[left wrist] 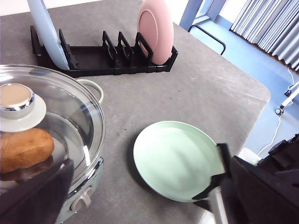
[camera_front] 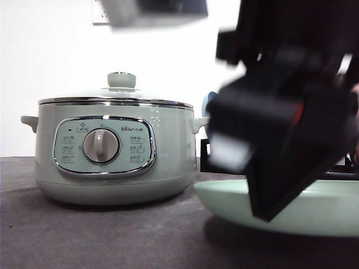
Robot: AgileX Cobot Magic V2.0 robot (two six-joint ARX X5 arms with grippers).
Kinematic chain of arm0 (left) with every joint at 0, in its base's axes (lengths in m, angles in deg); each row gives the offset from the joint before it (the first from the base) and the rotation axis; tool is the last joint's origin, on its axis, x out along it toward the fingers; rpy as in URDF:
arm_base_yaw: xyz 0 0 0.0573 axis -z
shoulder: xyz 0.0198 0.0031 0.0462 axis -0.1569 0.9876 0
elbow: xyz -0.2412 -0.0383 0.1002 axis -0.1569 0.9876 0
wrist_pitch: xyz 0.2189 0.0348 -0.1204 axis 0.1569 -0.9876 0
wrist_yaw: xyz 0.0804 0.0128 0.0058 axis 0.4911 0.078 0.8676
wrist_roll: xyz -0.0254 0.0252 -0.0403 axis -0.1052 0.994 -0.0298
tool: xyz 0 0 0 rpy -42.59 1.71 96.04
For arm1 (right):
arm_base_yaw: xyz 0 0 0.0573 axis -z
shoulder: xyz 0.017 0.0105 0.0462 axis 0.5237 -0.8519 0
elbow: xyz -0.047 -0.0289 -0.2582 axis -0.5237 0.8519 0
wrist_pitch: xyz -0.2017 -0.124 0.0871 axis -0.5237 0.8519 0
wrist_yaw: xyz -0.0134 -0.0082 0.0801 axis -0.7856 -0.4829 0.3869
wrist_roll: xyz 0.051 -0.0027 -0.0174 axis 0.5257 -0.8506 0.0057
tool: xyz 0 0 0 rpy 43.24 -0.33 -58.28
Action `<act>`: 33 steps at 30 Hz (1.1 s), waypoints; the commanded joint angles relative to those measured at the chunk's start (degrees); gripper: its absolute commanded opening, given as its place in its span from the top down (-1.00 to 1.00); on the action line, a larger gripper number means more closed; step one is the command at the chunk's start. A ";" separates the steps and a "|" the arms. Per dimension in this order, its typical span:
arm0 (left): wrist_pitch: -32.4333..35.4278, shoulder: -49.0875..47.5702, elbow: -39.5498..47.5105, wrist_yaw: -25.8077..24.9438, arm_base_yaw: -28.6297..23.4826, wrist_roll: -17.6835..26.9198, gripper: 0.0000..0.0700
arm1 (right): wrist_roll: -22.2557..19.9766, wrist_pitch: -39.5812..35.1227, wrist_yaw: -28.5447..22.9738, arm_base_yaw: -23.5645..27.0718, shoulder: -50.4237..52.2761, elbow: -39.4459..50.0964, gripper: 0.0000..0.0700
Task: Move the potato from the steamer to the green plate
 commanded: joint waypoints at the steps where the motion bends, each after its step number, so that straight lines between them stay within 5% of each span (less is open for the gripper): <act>1: 0.61 0.35 -1.38 -0.26 0.26 0.39 -1.00 | -0.61 -1.81 -0.83 -0.12 -2.10 -0.39 0.99; 13: 0.66 0.35 -1.38 -0.26 0.24 0.37 -1.00 | -1.13 -9.87 -1.61 10.61 -5.06 3.90 0.99; 26: 1.07 0.35 -1.38 -0.26 0.24 0.55 -1.00 | -3.26 -15.31 -0.48 10.58 -5.12 4.00 0.94; 31: 1.00 0.35 -1.38 -0.26 0.24 0.55 -1.00 | -1.39 -11.79 -0.59 10.58 -4.68 3.28 -0.17; 33: 0.97 0.35 -1.38 -0.26 0.24 0.55 -1.00 | -0.43 -8.53 -0.59 10.58 -3.49 2.24 -0.32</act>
